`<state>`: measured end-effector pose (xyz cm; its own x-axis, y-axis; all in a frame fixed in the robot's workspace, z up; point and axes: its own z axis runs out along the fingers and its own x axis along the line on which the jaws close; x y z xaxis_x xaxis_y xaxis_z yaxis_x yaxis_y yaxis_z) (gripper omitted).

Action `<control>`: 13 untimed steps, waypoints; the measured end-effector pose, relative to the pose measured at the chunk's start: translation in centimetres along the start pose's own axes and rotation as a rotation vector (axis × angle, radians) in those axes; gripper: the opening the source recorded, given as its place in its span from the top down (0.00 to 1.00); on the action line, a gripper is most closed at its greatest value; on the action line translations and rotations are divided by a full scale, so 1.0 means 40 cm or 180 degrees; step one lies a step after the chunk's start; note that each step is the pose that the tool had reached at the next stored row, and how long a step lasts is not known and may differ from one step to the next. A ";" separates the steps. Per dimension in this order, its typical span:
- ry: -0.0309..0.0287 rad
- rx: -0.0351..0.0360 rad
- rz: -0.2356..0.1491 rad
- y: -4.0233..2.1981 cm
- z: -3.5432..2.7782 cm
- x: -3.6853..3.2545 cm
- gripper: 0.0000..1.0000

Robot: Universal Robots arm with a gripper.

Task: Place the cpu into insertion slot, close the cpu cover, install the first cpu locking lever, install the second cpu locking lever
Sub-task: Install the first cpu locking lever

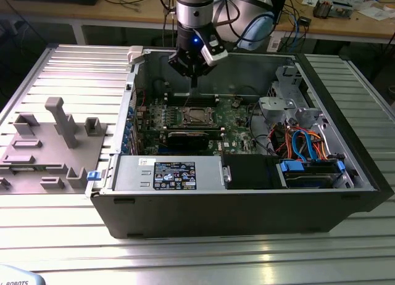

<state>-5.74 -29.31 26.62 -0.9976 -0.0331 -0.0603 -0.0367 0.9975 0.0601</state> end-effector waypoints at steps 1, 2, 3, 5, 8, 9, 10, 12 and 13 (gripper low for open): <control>0.0000 0.0000 0.0000 0.000 -0.004 0.000 0.89; 0.0000 0.0000 0.0000 0.000 -0.007 0.000 0.89; 0.0000 0.0000 0.0000 0.001 -0.009 -0.001 0.89; -0.0001 -0.0001 0.0000 0.001 -0.012 -0.001 0.89; 0.0000 0.0000 0.0000 -0.001 -0.012 0.003 0.89; 0.0000 0.0000 0.0000 -0.002 -0.010 0.006 0.89; 0.0000 0.0000 0.0000 -0.005 -0.007 0.010 0.89; 0.0000 0.0000 0.0000 -0.014 0.001 0.017 0.89; 0.0000 0.0000 0.0000 -0.018 0.005 0.019 0.89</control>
<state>-6.46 -30.06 26.34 -0.9976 -0.0331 -0.0603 -0.0367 0.9975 0.0602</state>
